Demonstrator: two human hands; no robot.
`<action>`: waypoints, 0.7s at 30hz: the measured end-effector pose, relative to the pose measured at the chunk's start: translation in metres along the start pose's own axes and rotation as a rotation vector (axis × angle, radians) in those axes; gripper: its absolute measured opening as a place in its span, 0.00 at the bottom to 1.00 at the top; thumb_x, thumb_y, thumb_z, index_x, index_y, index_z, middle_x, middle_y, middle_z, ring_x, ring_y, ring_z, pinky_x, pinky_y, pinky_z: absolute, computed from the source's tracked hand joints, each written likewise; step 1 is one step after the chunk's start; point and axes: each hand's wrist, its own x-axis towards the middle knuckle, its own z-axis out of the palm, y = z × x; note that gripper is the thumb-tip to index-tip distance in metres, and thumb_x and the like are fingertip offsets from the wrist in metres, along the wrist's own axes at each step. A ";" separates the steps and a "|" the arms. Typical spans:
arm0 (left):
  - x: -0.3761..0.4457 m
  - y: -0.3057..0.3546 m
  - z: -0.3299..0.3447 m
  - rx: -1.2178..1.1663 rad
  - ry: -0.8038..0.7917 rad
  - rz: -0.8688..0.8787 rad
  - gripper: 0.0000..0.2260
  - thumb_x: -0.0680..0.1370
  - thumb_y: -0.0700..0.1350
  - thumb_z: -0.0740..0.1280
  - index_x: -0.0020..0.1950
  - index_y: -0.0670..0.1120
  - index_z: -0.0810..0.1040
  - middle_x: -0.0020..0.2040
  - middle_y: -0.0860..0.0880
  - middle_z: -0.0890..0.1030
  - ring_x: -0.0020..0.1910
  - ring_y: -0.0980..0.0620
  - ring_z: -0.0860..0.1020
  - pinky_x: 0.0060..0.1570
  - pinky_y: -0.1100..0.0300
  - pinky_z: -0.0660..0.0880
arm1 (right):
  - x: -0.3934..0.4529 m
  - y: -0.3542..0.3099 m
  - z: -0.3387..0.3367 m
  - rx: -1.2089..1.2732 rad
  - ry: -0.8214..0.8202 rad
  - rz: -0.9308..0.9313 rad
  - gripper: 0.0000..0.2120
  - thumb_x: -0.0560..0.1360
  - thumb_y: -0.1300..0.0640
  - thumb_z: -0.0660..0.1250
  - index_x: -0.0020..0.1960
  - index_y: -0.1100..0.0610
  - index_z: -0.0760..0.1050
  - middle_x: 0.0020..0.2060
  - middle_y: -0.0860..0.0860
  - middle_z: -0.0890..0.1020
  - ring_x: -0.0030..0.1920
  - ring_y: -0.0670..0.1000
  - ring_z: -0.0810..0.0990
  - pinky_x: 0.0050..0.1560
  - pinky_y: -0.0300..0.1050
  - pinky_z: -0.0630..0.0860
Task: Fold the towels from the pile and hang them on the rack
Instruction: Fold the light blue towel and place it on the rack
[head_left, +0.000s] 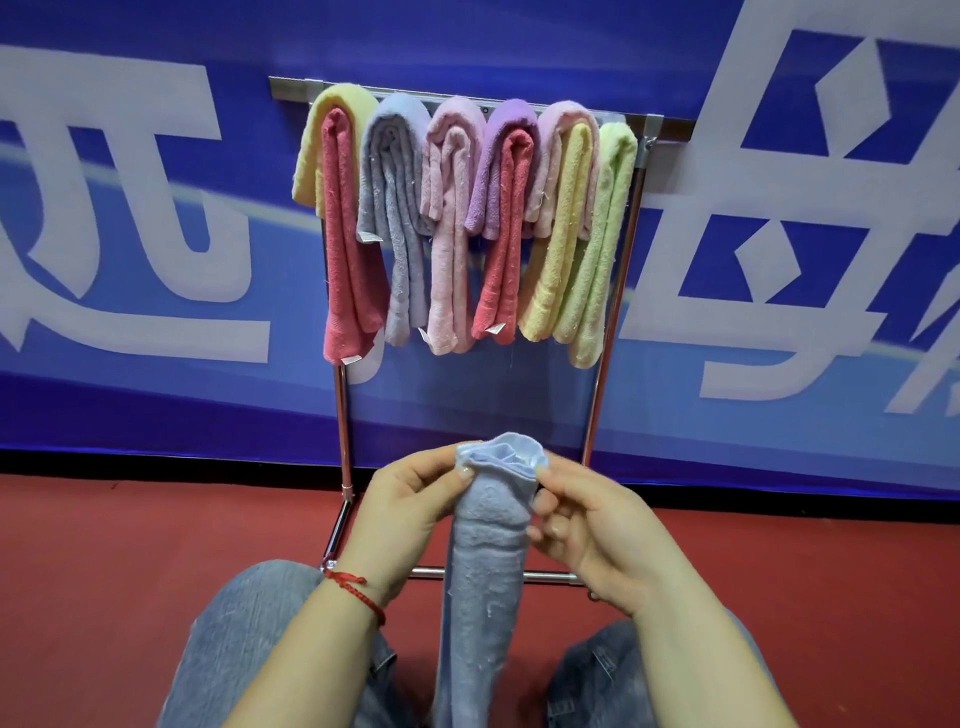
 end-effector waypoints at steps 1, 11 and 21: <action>0.000 0.001 -0.002 0.002 -0.013 0.000 0.09 0.73 0.38 0.67 0.51 0.43 0.83 0.51 0.43 0.84 0.52 0.49 0.81 0.49 0.63 0.77 | 0.001 0.001 -0.002 -0.184 0.046 -0.126 0.11 0.77 0.64 0.62 0.57 0.55 0.75 0.25 0.49 0.74 0.22 0.44 0.69 0.30 0.37 0.72; -0.001 0.005 -0.004 0.269 0.024 0.071 0.10 0.77 0.38 0.63 0.56 0.46 0.80 0.53 0.51 0.83 0.57 0.56 0.79 0.58 0.62 0.74 | 0.002 0.012 0.002 -1.027 0.101 -0.690 0.07 0.72 0.52 0.70 0.40 0.40 0.75 0.54 0.36 0.74 0.58 0.34 0.68 0.55 0.25 0.62; -0.002 0.005 -0.008 0.434 0.140 0.147 0.12 0.78 0.38 0.63 0.51 0.54 0.80 0.52 0.55 0.83 0.54 0.62 0.78 0.56 0.67 0.73 | 0.006 0.018 -0.003 -1.108 0.021 -0.655 0.14 0.67 0.51 0.74 0.36 0.43 0.68 0.41 0.41 0.73 0.43 0.40 0.73 0.46 0.35 0.69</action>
